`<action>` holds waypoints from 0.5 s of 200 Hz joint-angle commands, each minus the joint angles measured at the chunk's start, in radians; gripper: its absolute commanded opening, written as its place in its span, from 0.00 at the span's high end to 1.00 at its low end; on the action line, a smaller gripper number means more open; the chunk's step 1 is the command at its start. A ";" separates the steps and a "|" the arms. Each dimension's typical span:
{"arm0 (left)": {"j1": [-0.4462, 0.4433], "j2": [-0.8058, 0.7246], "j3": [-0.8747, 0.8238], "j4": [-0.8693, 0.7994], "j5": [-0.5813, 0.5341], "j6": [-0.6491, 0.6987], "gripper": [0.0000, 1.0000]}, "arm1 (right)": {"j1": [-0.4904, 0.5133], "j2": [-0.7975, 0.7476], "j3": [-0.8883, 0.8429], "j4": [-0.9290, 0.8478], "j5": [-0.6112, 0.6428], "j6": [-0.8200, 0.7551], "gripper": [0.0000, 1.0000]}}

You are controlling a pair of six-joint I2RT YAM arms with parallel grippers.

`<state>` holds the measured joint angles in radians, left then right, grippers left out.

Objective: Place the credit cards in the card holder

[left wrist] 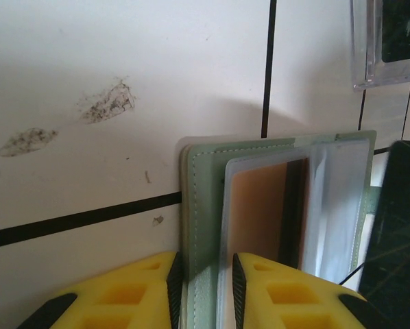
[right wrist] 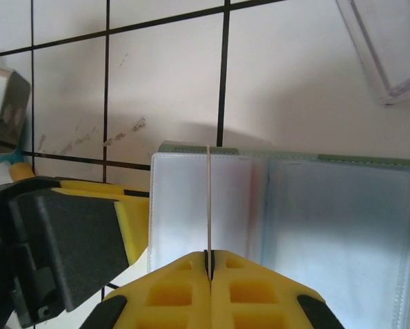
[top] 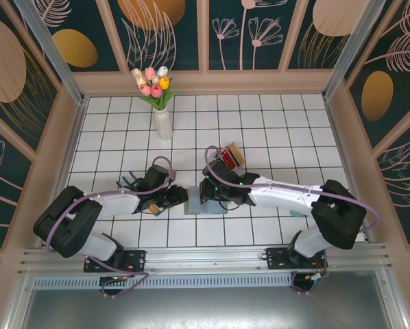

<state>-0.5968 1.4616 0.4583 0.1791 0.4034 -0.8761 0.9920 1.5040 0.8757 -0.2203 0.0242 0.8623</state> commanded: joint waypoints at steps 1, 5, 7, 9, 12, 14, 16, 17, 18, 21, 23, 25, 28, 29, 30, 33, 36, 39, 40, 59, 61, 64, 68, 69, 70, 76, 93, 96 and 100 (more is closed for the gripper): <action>-0.007 0.000 -0.001 -0.014 -0.001 -0.006 0.71 | 0.010 0.021 0.047 -0.089 0.068 -0.005 0.94; -0.007 -0.002 -0.002 -0.016 -0.002 -0.006 0.72 | 0.011 0.020 0.053 -0.115 0.096 0.004 0.94; -0.007 -0.003 -0.001 -0.016 -0.004 -0.007 0.71 | 0.011 0.019 0.055 -0.126 0.109 0.009 0.94; -0.006 -0.004 -0.002 -0.016 -0.004 -0.007 0.72 | 0.011 0.016 0.056 -0.136 0.119 0.012 0.94; -0.006 -0.004 -0.002 -0.016 -0.004 -0.007 0.72 | 0.011 0.013 0.058 -0.147 0.132 0.015 0.94; -0.006 -0.005 -0.003 -0.016 -0.006 -0.006 0.72 | 0.011 0.009 0.059 -0.153 0.141 0.015 0.94; -0.007 -0.006 -0.003 -0.018 -0.007 -0.007 0.72 | 0.011 0.005 0.060 -0.159 0.149 0.016 0.94; -0.007 -0.006 -0.003 -0.018 -0.007 -0.007 0.72 | 0.011 0.004 0.061 -0.162 0.154 0.015 0.94; -0.008 -0.005 -0.003 -0.019 -0.006 -0.006 0.72 | 0.012 0.002 0.061 -0.164 0.157 0.015 0.94; -0.007 -0.006 -0.003 -0.019 -0.006 -0.006 0.72 | 0.014 -0.006 0.062 -0.170 0.168 0.014 0.94; -0.008 -0.007 -0.003 -0.017 -0.006 -0.006 0.72 | 0.016 -0.012 0.063 -0.171 0.175 0.012 0.94; -0.006 -0.008 -0.003 -0.016 -0.006 -0.007 0.72 | 0.018 -0.018 0.063 -0.171 0.180 0.011 0.94; -0.007 -0.009 -0.003 -0.013 -0.005 -0.006 0.72 | 0.022 -0.027 0.062 -0.170 0.189 0.008 0.94; -0.007 -0.009 -0.003 -0.012 -0.004 -0.006 0.72 | 0.024 -0.031 0.062 -0.169 0.192 0.008 0.94; -0.007 -0.010 -0.003 -0.010 -0.003 -0.006 0.72 | 0.025 -0.034 0.062 -0.168 0.194 0.006 0.94; -0.007 -0.012 -0.006 -0.007 -0.001 -0.008 0.72 | 0.028 -0.043 0.059 -0.160 0.196 0.002 0.94; -0.006 -0.015 -0.007 -0.004 0.002 -0.009 0.72 | 0.029 -0.052 0.056 -0.149 0.194 -0.003 0.93; -0.007 -0.015 -0.007 -0.002 0.004 -0.009 0.72 | 0.031 -0.060 0.052 -0.134 0.183 -0.011 0.93; -0.007 -0.016 -0.007 -0.001 0.004 -0.010 0.72 | 0.031 -0.063 0.050 -0.129 0.179 -0.013 0.93; -0.007 -0.022 0.000 0.001 0.014 -0.007 0.71 | 0.031 -0.081 0.025 -0.035 0.095 -0.042 0.92; -0.008 -0.023 0.001 0.002 0.016 -0.007 0.71 | 0.032 -0.080 0.025 -0.030 0.091 -0.040 0.92; -0.007 -0.024 0.002 0.003 0.020 -0.006 0.71 | 0.031 -0.076 0.023 -0.021 0.084 -0.039 0.92; -0.006 -0.025 0.003 0.006 0.025 -0.007 0.71 | 0.033 -0.070 0.022 -0.012 0.076 -0.036 0.92; -0.007 -0.025 0.004 0.006 0.027 -0.007 0.71 | 0.034 -0.068 0.022 -0.009 0.074 -0.037 0.92; -0.006 -0.025 0.005 0.006 0.028 -0.006 0.71 | 0.034 -0.066 0.023 -0.007 0.072 -0.037 0.92; -0.007 -0.027 0.008 0.007 0.033 -0.005 0.71 | 0.038 -0.053 0.025 0.005 0.062 -0.035 0.92; -0.008 -0.032 0.013 0.006 0.037 -0.005 0.71 | 0.053 -0.015 0.036 0.036 0.051 -0.022 0.92; -0.009 -0.034 0.013 0.008 0.036 -0.004 0.71 | 0.056 -0.009 0.038 0.043 0.050 -0.019 0.92; -0.008 -0.033 0.013 0.007 0.037 -0.005 0.71 | 0.058 -0.001 0.039 0.054 0.043 -0.016 0.92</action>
<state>-0.5968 1.4509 0.4583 0.1791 0.4164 -0.8768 1.0256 1.4593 0.9024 -0.2405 0.1028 0.8440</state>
